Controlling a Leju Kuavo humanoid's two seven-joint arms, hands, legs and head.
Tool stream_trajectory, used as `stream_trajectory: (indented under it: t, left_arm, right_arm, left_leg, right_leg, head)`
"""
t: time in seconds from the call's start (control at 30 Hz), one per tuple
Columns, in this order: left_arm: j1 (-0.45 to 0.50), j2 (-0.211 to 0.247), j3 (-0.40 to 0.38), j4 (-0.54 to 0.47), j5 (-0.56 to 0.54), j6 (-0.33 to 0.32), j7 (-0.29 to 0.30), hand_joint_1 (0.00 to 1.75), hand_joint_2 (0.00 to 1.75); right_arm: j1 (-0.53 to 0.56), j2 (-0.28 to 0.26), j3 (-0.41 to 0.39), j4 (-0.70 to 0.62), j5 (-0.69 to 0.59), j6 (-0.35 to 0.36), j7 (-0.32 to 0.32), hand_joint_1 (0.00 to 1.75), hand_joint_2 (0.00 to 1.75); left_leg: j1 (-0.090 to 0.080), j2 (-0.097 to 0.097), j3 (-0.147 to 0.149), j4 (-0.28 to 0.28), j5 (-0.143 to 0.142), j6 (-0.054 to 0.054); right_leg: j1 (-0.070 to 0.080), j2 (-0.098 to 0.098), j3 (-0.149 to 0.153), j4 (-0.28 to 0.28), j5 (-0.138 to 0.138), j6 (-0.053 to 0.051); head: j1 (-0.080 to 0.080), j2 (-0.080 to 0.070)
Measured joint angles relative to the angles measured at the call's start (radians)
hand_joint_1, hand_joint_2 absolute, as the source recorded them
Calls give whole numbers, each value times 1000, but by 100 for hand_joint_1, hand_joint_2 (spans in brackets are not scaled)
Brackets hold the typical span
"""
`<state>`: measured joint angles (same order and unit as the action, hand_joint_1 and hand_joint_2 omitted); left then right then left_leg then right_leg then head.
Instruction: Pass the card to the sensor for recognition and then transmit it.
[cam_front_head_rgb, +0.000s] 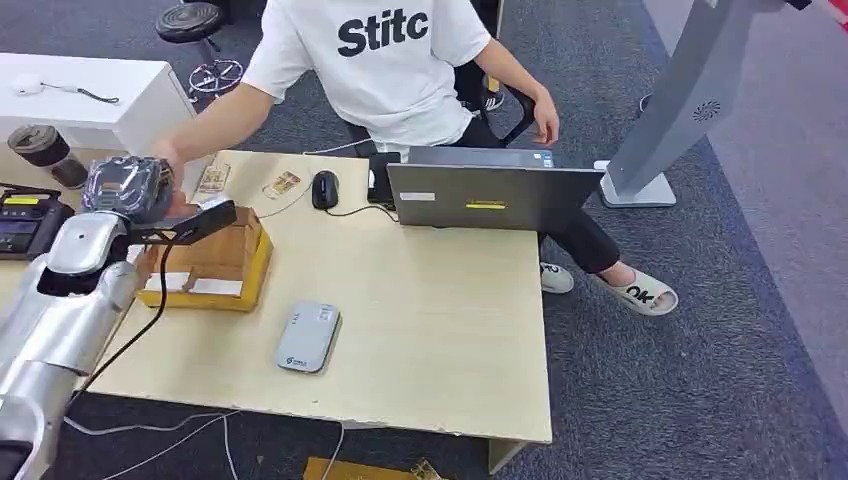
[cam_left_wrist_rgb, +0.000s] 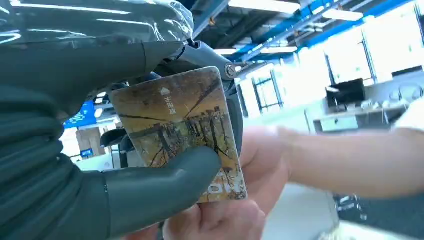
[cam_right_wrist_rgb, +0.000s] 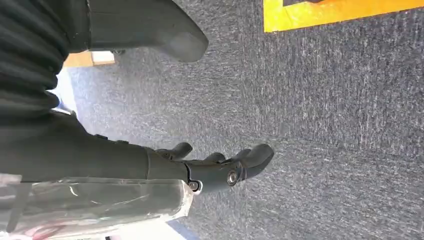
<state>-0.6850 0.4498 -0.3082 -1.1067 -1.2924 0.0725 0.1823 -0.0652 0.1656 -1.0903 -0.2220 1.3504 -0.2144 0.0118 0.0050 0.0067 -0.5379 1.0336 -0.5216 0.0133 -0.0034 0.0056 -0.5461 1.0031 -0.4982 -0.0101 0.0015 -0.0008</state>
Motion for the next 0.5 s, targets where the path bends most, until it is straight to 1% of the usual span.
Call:
stream_trajectory:
  t: [0.1,0.2,0.23,0.27,0.4,0.5]
  left_arm:
    - [-64,-1,-5,26,-14,14,12,175,175]
    - [-113,-4,-7,51,-47,49,25,175,175]
    - [-128,-5,-7,59,-50,54,27,159,175]
    - [-144,-5,-8,70,-50,56,27,0,175]
    - [-165,-9,-7,97,-27,80,26,0,175]
    - [-162,-12,-7,107,-18,150,37,0,175]
  right_arm:
    - [-1,0,0,0,1,0,0,0,175]
    - [-1,0,0,0,2,-1,-1,0,175]
    - [-1,0,0,0,2,-3,-1,0,175]
    - [-2,0,0,0,2,-5,-1,0,175]
    - [-3,0,0,0,3,-5,3,0,175]
    - [-3,0,0,0,8,-4,3,0,175]
  left_leg:
    - [0,0,0,0,0,0]
    - [0,0,0,0,0,0]
    - [0,0,0,0,0,0]
    - [0,0,0,0,0,0]
    - [0,0,0,0,0,0]
    - [0,0,0,0,0,0]
  right_leg:
    - [0,0,0,0,0,0]
    - [0,0,0,0,0,0]
    - [0,0,0,0,0,0]
    - [0,0,0,0,0,0]
    - [0,0,0,0,0,0]
    - [0,0,0,0,0,0]
  head:
    - [2,0]
    - [2,0]
    - [2,0]
    - [2,0]
    - [2,0]
    - [2,0]
